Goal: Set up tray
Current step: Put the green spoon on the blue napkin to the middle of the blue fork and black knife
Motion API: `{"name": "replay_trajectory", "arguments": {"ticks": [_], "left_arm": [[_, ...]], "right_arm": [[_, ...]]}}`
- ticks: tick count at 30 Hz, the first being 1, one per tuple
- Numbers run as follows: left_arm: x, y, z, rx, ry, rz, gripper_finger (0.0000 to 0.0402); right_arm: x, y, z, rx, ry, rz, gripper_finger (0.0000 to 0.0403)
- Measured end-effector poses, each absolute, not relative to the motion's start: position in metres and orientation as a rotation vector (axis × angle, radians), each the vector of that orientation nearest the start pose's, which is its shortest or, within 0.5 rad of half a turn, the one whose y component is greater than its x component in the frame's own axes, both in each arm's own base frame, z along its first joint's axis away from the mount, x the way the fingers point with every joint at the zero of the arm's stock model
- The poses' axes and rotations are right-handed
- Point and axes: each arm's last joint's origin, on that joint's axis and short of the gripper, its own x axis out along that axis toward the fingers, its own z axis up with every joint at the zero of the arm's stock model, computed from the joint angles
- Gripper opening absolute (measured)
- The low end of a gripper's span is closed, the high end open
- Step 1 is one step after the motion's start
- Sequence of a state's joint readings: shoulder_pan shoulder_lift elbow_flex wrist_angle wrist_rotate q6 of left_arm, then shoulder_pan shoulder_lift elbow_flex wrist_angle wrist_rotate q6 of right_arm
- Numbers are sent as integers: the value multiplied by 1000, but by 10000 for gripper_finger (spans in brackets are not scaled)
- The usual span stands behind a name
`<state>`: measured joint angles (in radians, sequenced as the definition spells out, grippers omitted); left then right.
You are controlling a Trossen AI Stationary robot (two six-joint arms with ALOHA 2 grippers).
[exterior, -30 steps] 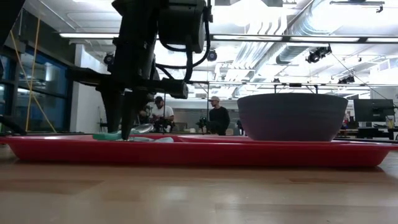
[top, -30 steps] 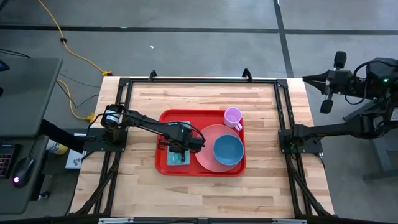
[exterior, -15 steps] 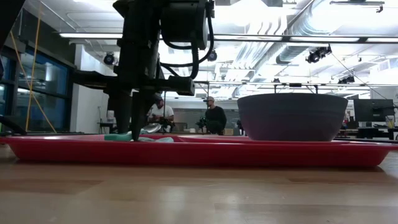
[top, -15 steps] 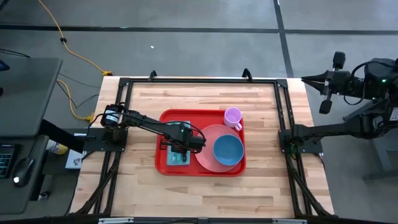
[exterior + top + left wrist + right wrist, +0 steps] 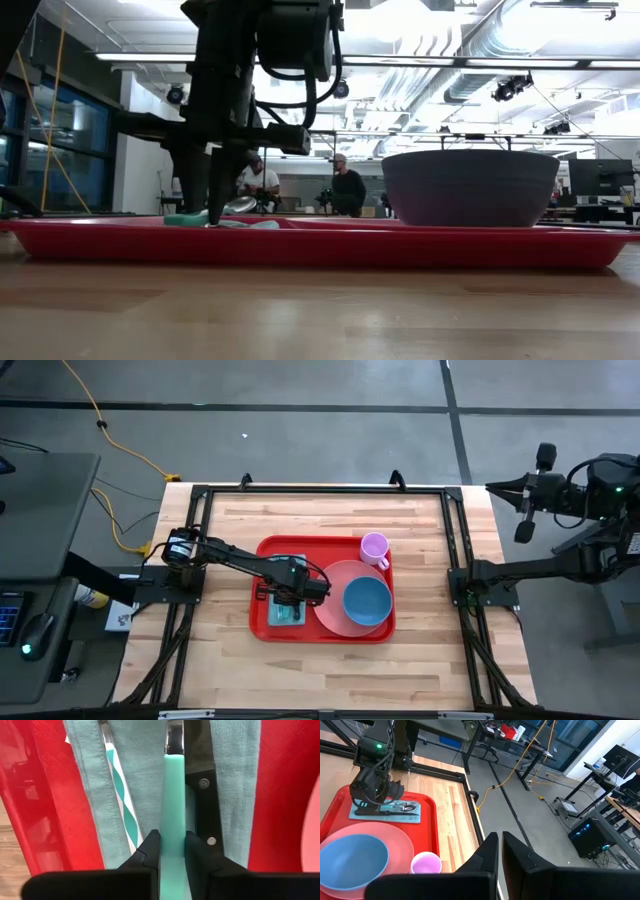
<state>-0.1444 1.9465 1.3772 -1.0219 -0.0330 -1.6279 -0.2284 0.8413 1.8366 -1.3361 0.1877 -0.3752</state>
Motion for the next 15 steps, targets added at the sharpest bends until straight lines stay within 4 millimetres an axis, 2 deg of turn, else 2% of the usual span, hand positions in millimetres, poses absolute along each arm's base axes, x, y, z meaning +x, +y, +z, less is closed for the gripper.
{"name": "replay_trajectory", "arguments": {"ticks": [4,12,15], "left_arm": [[350,-50,171,-1110,1237,1174,101],[350,-50,171,-1110,1233,1179,94],[350,-50,171,-1115,1218,1194,103]], "right_arm": [[16,-9,506,-359,416,-342,0],[16,-9,506,-359,416,-343,0],[16,-9,506,-359,417,-343,0]]}}
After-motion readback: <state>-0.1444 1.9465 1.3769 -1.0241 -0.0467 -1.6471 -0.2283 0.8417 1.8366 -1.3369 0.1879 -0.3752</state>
